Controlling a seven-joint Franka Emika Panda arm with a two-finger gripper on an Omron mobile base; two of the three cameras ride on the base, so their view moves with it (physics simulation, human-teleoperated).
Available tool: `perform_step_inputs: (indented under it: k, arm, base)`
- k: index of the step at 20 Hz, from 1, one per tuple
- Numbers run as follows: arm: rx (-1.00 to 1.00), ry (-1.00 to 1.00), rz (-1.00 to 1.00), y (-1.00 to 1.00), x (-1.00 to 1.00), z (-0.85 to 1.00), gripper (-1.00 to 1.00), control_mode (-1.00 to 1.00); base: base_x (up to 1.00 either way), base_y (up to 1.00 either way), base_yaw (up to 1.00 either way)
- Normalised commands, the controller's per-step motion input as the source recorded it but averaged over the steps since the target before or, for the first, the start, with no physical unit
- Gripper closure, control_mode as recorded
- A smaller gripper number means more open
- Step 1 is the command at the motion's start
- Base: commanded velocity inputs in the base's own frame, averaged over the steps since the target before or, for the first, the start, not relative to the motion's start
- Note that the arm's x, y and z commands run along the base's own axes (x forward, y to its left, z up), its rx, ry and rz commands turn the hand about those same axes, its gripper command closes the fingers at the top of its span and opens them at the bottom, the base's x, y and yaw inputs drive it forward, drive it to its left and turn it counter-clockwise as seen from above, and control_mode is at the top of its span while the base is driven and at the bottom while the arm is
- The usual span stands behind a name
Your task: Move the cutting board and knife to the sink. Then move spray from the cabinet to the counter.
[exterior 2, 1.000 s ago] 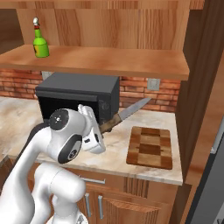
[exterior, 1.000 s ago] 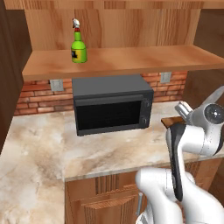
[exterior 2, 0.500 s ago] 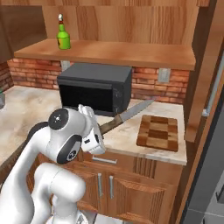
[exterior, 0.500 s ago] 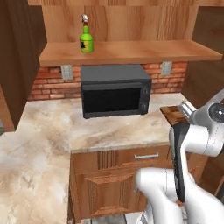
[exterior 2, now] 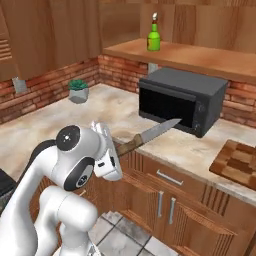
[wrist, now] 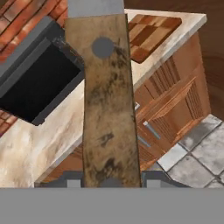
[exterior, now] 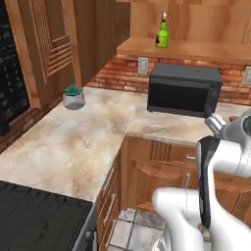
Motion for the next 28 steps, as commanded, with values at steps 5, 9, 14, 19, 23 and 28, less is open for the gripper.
perform_step_inputs:
  k: [5, 9, 14, 19, 23, 28]
  arm:
    - [0.00, 0.00, 0.00, 0.00, 0.00, 0.00, 1.00, 1.00]
    - [0.00, 0.00, 0.00, 0.00, 0.00, 0.00, 1.00, 1.00]
    - [0.00, 0.00, 0.00, 0.00, 0.00, 0.00, 1.00, 1.00]
    - [0.00, 0.00, 0.00, 0.00, 0.00, 0.00, 1.00, 1.00]
    - [0.00, 0.00, 0.00, 0.00, 0.00, 0.00, 1.00, 1.00]
    - [0.00, 0.00, 0.00, 0.00, 0.00, 0.00, 1.00, 1.00]
  base:
    - [-0.81, -0.44, 0.71]
    - [-0.76, -0.50, 0.73]
    - [-0.13, -0.07, 0.87]
    - [0.00, 0.00, 0.95]
    - [0.00, 0.00, 0.96]
    - [0.00, 0.00, 0.93]
